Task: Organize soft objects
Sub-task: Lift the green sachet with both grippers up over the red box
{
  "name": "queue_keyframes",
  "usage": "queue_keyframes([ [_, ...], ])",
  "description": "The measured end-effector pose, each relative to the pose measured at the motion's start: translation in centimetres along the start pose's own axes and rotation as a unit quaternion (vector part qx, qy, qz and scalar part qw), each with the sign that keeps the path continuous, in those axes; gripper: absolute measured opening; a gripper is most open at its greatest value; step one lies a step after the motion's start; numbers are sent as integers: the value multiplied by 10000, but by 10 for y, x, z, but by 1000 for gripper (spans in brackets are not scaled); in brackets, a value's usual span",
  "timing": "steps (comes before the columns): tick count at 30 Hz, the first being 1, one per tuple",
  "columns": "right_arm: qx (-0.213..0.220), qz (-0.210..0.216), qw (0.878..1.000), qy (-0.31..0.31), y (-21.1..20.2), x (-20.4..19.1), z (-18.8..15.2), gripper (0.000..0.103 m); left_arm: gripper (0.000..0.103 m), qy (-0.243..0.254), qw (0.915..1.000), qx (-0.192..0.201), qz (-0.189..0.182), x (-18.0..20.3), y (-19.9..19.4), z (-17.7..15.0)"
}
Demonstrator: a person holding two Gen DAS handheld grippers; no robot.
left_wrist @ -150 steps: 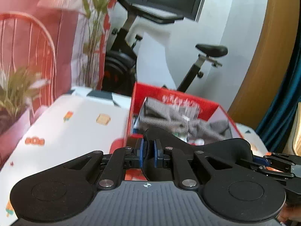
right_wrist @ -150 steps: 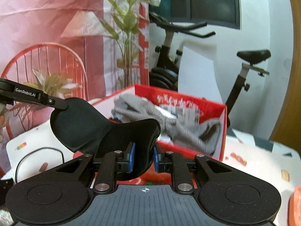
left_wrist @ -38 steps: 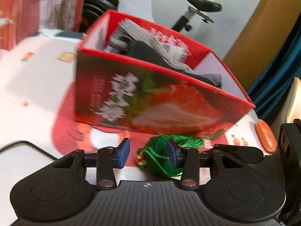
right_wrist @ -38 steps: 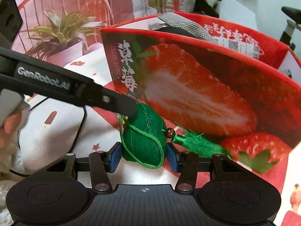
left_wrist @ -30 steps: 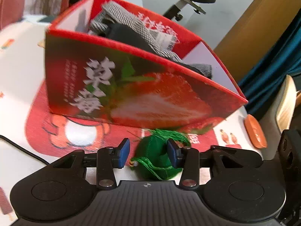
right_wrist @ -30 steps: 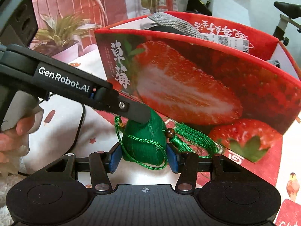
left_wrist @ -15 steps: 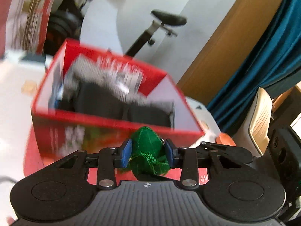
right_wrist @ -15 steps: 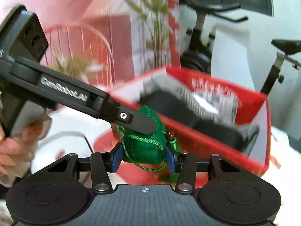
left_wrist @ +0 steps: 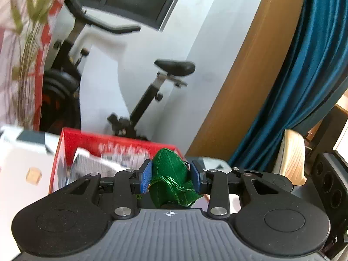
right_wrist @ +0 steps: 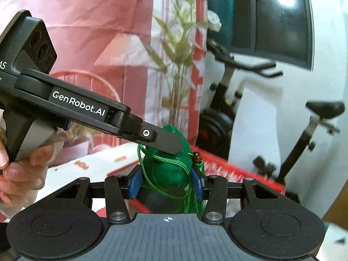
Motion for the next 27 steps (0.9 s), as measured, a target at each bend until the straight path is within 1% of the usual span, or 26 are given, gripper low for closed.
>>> queue_keyframes([
  [4, 393, -218, 9985, -309, -6, 9, 26, 44, 40, 85, 9992, 338, -195, 8, -6, 28],
  [5, 453, -246, 9981, -333, -7, 12, 29, 44, 40, 126, 9988, 412, -249, 11, -7, 34],
  [7, 484, -279, 9979, -329, -3, 20, 35, 44, 40, 213, 9985, 430, -264, 15, -1, 41],
  [9, 424, -334, 9979, -350, 3, 25, 32, 44, 40, 215, 9989, 348, -235, 17, 8, 42],
  [12, 261, -388, 9984, -316, 16, 31, 20, 45, 40, 214, 9996, 140, -132, 14, 25, 34],
  [16, -61, -356, 9993, -41, 37, 44, -8, 45, 40, 107, 9996, -273, -21, 1, 62, 23],
  [21, -410, -371, 9982, 235, 64, 76, -34, 45, 39, 67, 9978, -656, -1, -14, 112, 14],
  [27, -600, -532, 9956, 475, 87, 113, -42, 45, 40, 92, 9970, -775, 3, -28, 157, 22],
])
Point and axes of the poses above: each gripper's, at about its wrist camera, not at the fingertips, and y roughly the way its jaws point, x to its right, z to its top, the point moved 3 cm from there along y, roughly the way its jaws point, and after that the axes turned 1 degree about -x, right-handed, at the moved point
